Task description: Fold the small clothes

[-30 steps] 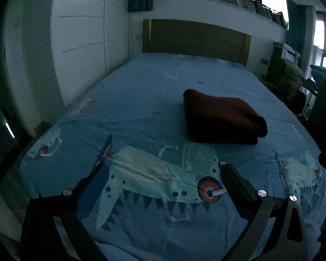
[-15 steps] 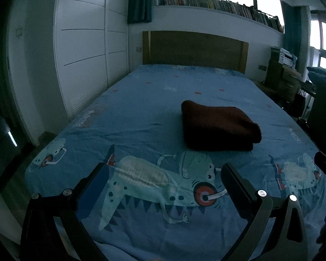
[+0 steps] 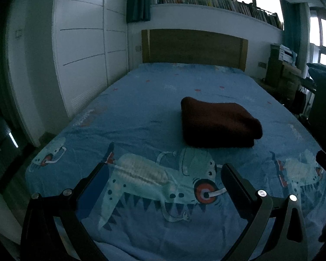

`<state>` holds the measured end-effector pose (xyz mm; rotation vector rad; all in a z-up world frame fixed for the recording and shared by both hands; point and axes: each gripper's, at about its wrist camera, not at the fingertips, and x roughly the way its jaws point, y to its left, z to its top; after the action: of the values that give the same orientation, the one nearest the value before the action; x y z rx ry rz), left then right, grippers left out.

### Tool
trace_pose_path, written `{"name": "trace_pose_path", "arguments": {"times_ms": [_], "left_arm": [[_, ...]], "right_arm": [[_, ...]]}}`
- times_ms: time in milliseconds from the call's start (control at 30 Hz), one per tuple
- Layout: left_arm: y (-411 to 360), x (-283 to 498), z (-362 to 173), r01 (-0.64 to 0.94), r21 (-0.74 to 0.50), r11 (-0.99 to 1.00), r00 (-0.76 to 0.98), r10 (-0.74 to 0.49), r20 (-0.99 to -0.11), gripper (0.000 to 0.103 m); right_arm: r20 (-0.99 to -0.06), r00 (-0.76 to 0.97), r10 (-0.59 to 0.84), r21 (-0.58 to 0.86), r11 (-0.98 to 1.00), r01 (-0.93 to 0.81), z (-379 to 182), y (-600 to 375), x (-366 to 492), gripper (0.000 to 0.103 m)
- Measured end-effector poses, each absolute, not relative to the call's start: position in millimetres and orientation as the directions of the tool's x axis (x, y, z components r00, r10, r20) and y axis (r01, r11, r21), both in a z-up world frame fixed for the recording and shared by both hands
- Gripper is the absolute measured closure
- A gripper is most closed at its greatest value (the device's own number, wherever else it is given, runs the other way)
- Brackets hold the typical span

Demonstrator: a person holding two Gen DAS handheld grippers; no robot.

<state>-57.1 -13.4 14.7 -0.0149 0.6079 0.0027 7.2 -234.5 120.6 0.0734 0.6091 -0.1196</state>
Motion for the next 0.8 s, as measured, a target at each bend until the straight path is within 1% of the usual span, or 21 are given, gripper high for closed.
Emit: {"name": "trace_pose_path", "arguments": {"times_ms": [800], "left_arm": [[-23.3, -58.4, 12.8, 0.02, -0.019, 1.0, 0.814, -0.027, -0.58, 0.002]], "right_arm": [[-0.59, 0.799, -0.118, 0.017, 0.987, 0.159, 111.1, -238.2, 3.7, 0.001]]}}
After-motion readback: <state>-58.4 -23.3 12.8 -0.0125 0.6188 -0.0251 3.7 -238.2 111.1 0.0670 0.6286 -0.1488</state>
